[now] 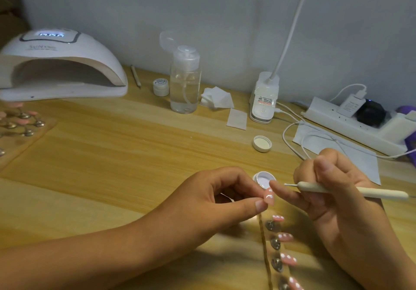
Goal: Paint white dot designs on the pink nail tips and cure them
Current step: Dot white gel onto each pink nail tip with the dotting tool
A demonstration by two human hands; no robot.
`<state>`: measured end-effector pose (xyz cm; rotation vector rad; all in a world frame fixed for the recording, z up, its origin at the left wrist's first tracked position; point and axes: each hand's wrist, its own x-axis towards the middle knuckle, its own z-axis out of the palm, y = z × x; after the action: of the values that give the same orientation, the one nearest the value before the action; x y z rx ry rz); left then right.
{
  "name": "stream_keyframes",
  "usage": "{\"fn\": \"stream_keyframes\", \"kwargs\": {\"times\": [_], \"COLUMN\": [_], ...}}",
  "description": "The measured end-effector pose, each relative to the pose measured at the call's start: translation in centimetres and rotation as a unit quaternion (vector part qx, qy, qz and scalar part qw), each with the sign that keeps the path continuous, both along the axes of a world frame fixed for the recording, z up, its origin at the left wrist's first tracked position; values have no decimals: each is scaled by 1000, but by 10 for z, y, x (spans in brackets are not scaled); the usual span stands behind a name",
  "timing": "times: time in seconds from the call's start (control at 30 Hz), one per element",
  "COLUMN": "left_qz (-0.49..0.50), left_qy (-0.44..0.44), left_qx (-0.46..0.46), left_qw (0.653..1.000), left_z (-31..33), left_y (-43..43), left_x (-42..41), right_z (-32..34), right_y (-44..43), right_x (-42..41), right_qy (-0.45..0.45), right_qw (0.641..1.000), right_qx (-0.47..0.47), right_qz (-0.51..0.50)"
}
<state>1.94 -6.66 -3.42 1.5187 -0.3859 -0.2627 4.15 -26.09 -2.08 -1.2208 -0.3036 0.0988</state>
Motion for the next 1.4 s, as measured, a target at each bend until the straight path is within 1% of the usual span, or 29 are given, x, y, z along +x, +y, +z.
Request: {"fn": "stream_keyframes", "kwargs": {"times": [0.2,0.53,0.8,1.1,1.4], "left_qz": [4,0,5,2,4], "left_qy": [1,1,-2,-1,1], "left_qx": [-4,-2,10,5,3], "left_qw": [1000,1000,1000,1000,1000], "left_z": [-1,-2,-5,-4,-4], "left_y": [0,0,0,0,0], "left_x": [0,0,0,0,0], "right_z": [3,3,2,3,2], "right_y": [0,3,2,2,2], "right_x": [-2,-6,-5,-6,-5], "right_qy": [12,14,25,30,24], "right_qw": [999,999,998,999,998], "right_qx": [-33,-22,-23,-20,-31], "right_qz": [7,19,49,27,46]}}
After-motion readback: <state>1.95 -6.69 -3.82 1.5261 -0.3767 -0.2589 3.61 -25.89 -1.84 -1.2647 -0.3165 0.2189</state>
